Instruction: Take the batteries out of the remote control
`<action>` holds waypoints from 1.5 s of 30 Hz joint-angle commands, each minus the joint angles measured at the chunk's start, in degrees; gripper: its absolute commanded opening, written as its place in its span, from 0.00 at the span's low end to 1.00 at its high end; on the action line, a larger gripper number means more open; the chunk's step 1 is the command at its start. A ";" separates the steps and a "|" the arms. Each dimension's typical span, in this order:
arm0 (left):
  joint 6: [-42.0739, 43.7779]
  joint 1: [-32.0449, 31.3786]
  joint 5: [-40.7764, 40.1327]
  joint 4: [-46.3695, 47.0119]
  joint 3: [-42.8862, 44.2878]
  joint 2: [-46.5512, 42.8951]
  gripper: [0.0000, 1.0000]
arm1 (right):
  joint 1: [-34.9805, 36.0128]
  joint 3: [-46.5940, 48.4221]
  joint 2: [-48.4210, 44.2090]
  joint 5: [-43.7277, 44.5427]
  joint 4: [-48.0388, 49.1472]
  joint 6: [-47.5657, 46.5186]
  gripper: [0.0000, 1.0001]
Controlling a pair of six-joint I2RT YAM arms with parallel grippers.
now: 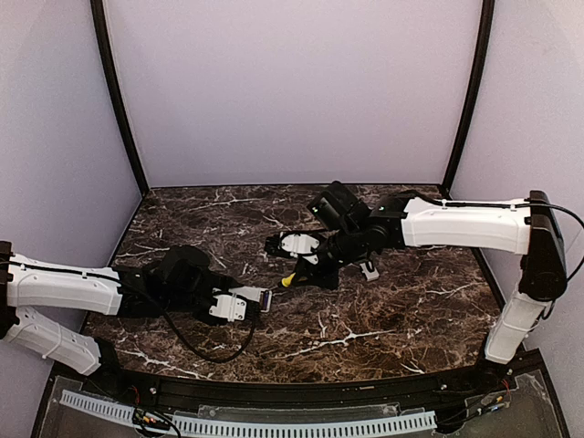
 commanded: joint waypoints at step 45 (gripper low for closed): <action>-0.54 -0.21 -3.68 7.77 2.09 0.23 0.00 | 0.43 -0.71 3.10 -6.58 -6.02 1.91 0.00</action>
